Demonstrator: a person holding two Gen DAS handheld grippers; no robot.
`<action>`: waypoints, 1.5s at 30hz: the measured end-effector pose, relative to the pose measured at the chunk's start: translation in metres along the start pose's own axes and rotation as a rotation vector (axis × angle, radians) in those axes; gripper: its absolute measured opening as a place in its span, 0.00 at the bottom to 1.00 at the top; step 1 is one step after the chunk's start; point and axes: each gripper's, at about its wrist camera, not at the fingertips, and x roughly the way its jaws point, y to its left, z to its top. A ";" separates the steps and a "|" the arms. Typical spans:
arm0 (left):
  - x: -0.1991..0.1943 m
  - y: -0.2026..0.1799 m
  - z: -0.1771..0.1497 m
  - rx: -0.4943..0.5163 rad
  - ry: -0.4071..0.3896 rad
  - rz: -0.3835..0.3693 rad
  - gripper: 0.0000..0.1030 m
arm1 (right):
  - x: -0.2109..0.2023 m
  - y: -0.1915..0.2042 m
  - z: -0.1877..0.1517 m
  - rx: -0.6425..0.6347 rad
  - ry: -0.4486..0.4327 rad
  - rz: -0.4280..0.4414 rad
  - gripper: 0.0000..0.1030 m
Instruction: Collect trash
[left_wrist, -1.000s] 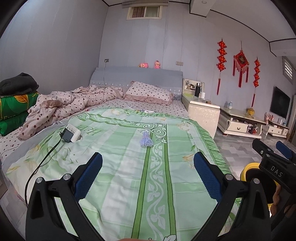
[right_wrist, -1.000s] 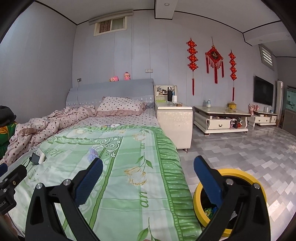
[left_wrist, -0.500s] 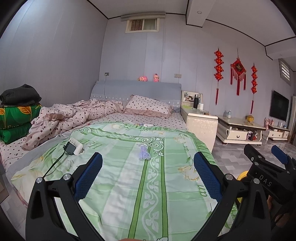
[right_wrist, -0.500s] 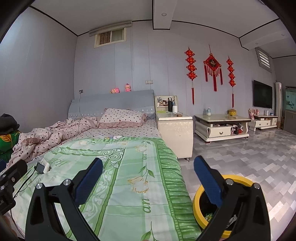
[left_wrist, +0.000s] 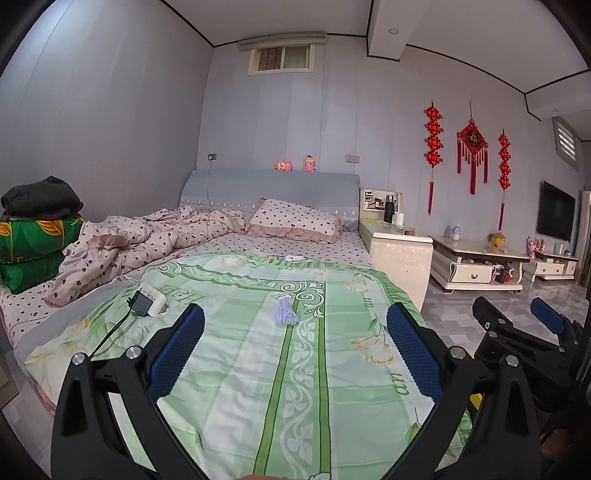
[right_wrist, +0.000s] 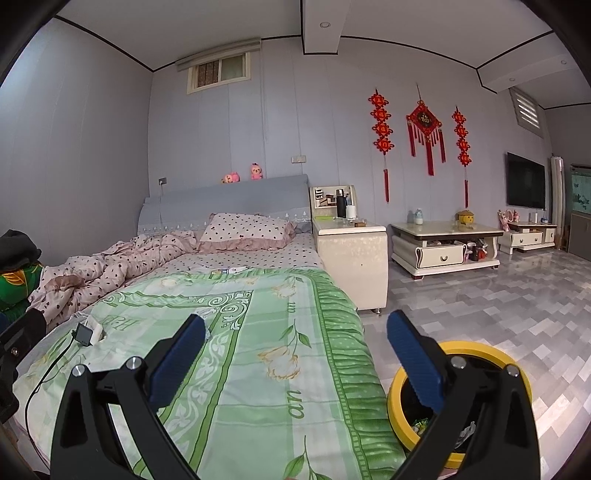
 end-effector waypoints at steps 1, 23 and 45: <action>-0.001 -0.001 0.000 0.000 -0.001 0.000 0.92 | -0.001 -0.001 0.000 0.000 0.002 0.001 0.92; -0.003 -0.004 0.000 0.002 0.007 -0.006 0.92 | 0.000 -0.005 -0.001 0.005 0.023 0.006 0.92; -0.004 -0.007 -0.002 0.007 0.010 -0.012 0.92 | 0.001 -0.007 -0.002 0.010 0.026 0.007 0.92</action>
